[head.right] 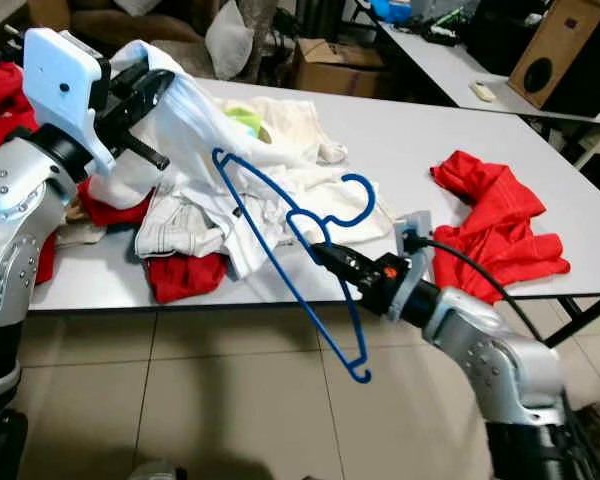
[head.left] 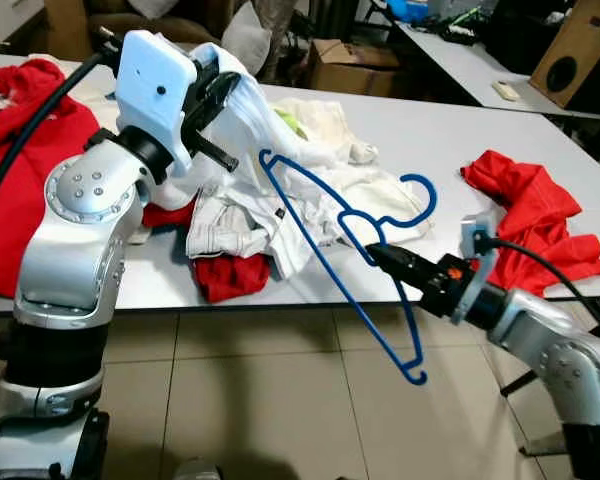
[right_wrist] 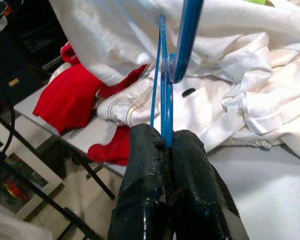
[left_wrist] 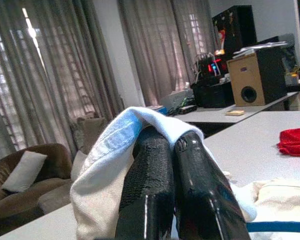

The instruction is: Hang hanger

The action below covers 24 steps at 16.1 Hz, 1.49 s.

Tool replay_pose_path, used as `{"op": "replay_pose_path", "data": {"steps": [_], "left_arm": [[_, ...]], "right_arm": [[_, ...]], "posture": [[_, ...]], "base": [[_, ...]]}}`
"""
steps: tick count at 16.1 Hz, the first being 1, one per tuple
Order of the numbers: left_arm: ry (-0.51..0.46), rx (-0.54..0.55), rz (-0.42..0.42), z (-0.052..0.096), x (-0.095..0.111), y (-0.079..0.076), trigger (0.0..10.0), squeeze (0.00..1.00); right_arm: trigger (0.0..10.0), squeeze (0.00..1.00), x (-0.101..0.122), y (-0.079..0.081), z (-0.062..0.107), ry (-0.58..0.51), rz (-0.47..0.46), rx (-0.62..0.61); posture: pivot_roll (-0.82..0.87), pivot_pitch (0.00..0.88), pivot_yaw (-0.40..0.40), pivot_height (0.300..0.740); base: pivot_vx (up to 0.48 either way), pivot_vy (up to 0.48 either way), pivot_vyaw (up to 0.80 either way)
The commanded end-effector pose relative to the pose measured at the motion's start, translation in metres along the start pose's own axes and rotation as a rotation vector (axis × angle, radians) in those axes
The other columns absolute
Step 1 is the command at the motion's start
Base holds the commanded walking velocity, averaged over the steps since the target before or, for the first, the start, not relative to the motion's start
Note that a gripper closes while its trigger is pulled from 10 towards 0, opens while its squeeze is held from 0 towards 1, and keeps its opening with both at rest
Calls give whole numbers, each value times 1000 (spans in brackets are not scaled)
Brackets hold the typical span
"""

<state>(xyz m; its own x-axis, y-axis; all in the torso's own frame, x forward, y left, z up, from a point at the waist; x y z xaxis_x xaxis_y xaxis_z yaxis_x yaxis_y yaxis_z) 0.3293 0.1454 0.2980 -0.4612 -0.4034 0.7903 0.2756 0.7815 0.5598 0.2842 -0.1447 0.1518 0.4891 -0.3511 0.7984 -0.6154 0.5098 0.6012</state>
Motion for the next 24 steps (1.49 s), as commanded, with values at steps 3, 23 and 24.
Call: {"op": "replay_pose_path", "data": {"steps": [3, 23, 24], "left_arm": [[-42, -23, 0, -4, 13, -5, 0, 0], [269, -77, 10, 18, -42, -13, 0, 0], [275, -93, 24, 19, -43, -15, 0, 0]], "right_arm": [[10000, 0, 6, -1, -6, -3, 21, -15], [10000, 0, 8, -10, -46, -267, -532, -68], [10000, 0, 9, -11, -48, -271, -538, -73]], "posture": [[-7, 0, -157, 740], [20, 0, -173, 740], [20, 0, -173, 740]], "base": [[0, 0, 0], [0, 0, 0], [0, 0, 0]]}}
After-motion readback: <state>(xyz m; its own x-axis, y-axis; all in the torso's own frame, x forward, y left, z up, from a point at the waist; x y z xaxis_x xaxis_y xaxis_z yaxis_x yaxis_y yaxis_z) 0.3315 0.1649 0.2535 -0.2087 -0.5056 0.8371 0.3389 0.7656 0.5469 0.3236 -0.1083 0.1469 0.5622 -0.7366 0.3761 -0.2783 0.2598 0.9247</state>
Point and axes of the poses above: a point about 5 cm out from each wrist's last joint towards the gripper, its own z axis pointing back from the gripper into the wrist, its own x axis along the axis of the wrist's last joint, y = z × x, the point moved 2 cm from there along -z, pointing out of the wrist towards the gripper, and after that the axes turned 10 degrees about -z, right-handed, at the moved point
